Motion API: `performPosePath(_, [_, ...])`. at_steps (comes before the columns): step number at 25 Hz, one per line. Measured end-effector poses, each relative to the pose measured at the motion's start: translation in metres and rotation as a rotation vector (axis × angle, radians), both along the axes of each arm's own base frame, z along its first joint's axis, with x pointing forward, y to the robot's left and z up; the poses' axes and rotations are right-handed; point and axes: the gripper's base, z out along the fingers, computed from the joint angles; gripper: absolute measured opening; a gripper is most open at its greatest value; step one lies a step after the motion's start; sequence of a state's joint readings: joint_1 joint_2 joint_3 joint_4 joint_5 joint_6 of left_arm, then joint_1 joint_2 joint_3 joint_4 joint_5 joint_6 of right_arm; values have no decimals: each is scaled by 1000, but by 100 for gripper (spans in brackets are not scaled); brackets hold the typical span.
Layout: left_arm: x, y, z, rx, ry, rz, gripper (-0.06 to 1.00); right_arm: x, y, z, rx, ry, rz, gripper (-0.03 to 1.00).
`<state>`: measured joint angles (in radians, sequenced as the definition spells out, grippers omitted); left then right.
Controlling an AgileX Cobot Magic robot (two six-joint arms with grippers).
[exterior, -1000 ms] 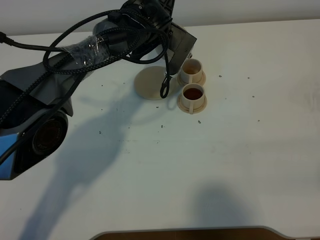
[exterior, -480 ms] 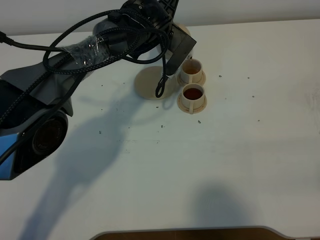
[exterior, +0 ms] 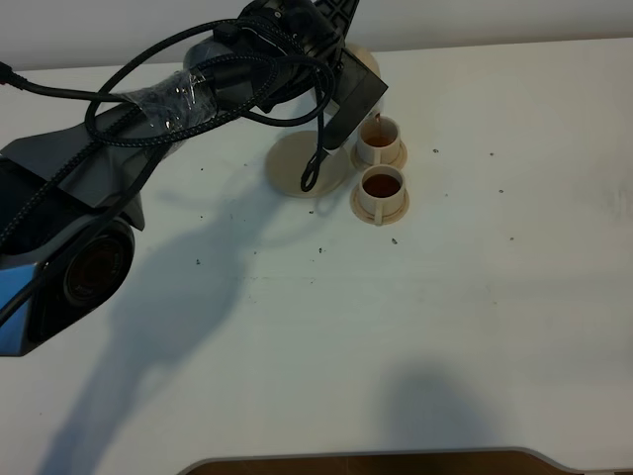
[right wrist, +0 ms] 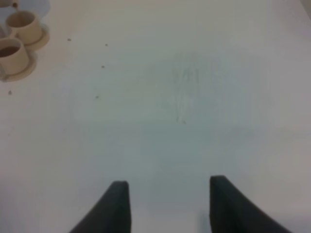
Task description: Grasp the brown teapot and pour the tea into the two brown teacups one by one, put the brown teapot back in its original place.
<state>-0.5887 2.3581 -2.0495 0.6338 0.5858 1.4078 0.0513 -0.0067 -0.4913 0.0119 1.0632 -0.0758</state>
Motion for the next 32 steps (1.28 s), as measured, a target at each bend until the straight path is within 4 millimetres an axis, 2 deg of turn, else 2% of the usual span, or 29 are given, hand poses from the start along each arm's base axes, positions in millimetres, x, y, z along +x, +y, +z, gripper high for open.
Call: performPosePath(32, [1,-3,2,26,-39,-66,11,0,0,0,0,0,0,40])
